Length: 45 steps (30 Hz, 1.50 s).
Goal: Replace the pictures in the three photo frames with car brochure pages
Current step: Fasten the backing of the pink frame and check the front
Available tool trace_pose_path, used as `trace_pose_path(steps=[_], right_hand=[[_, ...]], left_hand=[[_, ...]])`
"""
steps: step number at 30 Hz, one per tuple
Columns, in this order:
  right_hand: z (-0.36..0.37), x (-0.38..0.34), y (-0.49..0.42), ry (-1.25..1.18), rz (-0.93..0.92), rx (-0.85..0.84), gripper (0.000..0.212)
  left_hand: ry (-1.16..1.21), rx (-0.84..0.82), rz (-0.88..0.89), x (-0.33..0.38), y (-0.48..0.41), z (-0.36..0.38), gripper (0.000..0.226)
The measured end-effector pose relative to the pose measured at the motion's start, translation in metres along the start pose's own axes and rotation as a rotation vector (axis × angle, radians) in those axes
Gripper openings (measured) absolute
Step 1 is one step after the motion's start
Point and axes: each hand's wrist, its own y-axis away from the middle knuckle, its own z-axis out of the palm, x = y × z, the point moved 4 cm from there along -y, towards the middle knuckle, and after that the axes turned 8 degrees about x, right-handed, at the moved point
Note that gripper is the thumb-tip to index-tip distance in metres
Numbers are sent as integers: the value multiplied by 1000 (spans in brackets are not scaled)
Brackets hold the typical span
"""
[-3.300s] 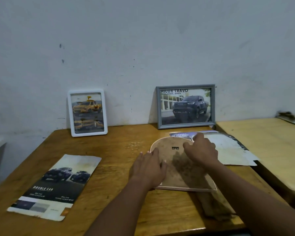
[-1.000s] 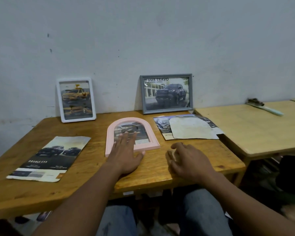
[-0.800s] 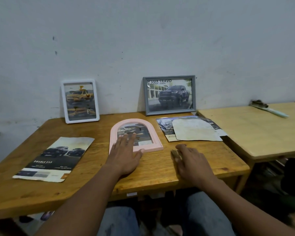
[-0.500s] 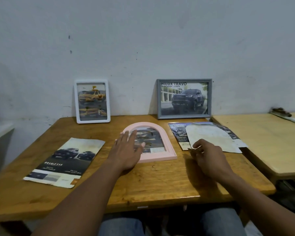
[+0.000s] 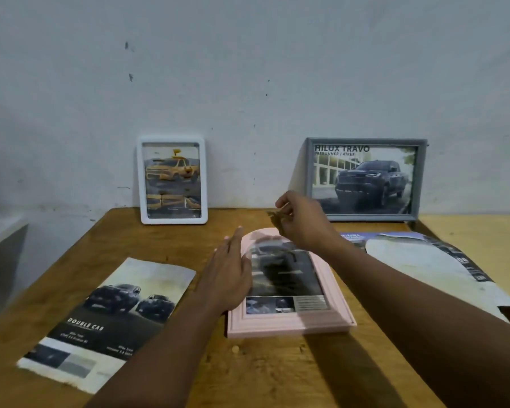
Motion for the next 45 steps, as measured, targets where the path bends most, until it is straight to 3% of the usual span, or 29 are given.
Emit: trace_pose_path(steps=[4, 8, 16, 20, 25, 29, 34, 38, 42, 45], right_hand=[[60, 15, 17, 178, -162, -177, 29], [69, 23, 26, 312, -319, -180, 39], [64, 25, 15, 505, -434, -229, 51], [52, 43, 0, 583, -365, -183, 41], [48, 41, 1, 432, -307, -159, 40], [39, 47, 2, 553, -289, -144, 28], [37, 37, 30, 674, -212, -18, 33], [50, 29, 44, 552, -4, 71, 49], [67, 6, 42, 316, 65, 136, 39], [80, -6, 41, 150, 16, 44, 27]], left_hand=[[86, 76, 37, -4, 3, 1, 65], [36, 89, 95, 2, 5, -2, 66], [-23, 44, 76, 7, 7, -2, 68], [-40, 48, 71, 8, 5, -1, 66], [-55, 48, 59, 9, 5, -2, 64], [-42, 42, 43, 10, 7, -4, 64], [-27, 66, 34, 11, 7, -5, 62], [-36, 78, 21, 12, 6, -4, 60], [-27, 76, -4, 9, 5, -4, 59], [35, 78, -19, 8, 6, -4, 59]])
